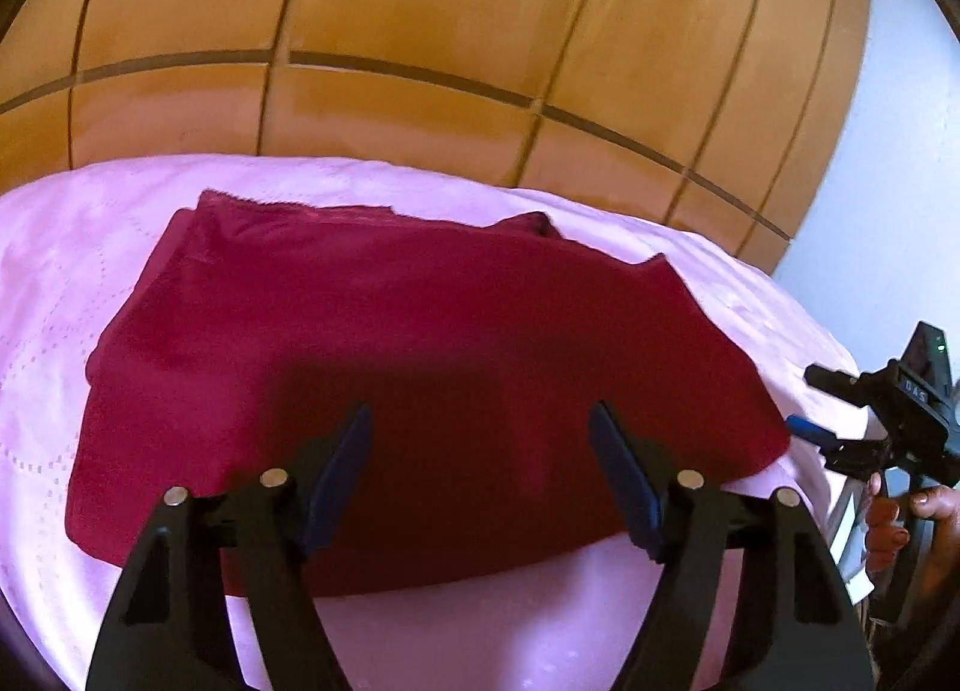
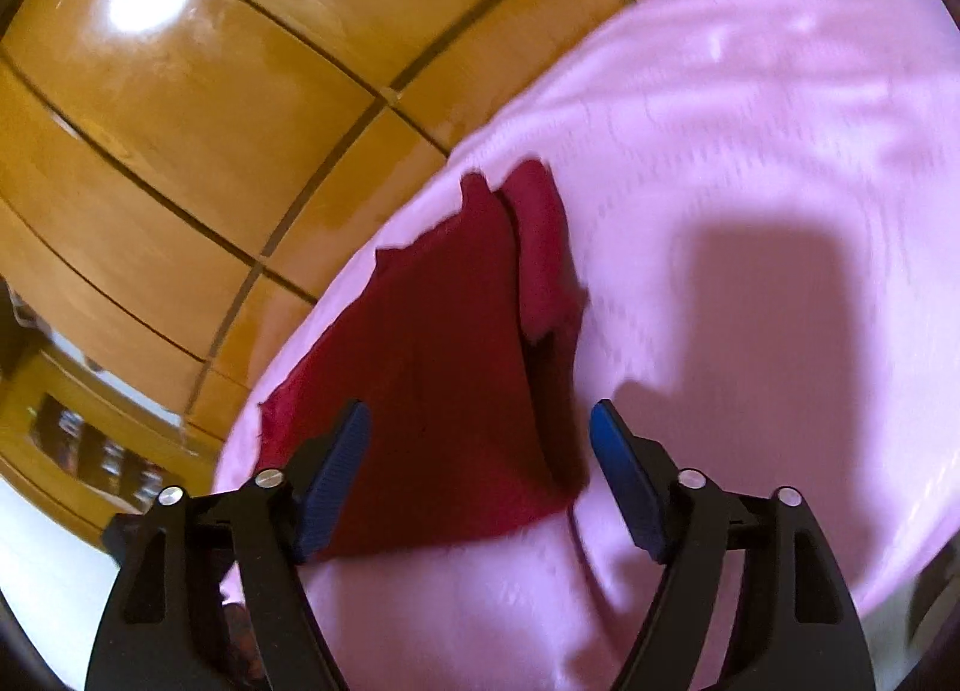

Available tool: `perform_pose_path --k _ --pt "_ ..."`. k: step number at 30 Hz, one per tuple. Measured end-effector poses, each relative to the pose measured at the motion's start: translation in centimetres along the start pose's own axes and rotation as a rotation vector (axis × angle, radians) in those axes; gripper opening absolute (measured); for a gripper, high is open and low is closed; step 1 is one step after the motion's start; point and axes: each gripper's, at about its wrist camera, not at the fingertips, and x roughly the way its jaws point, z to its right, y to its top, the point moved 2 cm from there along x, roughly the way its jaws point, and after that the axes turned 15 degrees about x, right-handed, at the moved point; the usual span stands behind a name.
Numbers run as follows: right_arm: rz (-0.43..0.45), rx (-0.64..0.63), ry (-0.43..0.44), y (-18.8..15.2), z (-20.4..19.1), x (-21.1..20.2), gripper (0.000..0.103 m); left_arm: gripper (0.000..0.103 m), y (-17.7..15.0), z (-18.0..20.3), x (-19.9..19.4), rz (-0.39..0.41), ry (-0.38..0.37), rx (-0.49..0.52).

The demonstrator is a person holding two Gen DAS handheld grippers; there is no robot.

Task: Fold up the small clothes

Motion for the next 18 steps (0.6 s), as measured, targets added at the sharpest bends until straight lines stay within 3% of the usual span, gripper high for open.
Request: perform_pose_path --k 4,7,10,18 --pt "-0.07 0.081 0.119 -2.0 0.4 -1.1 0.073 0.06 -0.3 0.3 -0.3 -0.003 0.019 0.022" --pt "-0.131 0.059 0.11 -4.0 0.2 -1.0 0.073 0.05 -0.6 0.5 -0.2 -0.004 -0.01 -0.003" --pt "-0.166 0.076 0.084 -4.9 0.6 0.1 0.073 0.047 -0.7 1.1 0.1 -0.012 -0.038 0.01" --pt "-0.091 0.193 0.07 -3.6 1.1 1.9 0.073 0.037 -1.1 2.8 1.3 -0.066 -0.06 0.091"
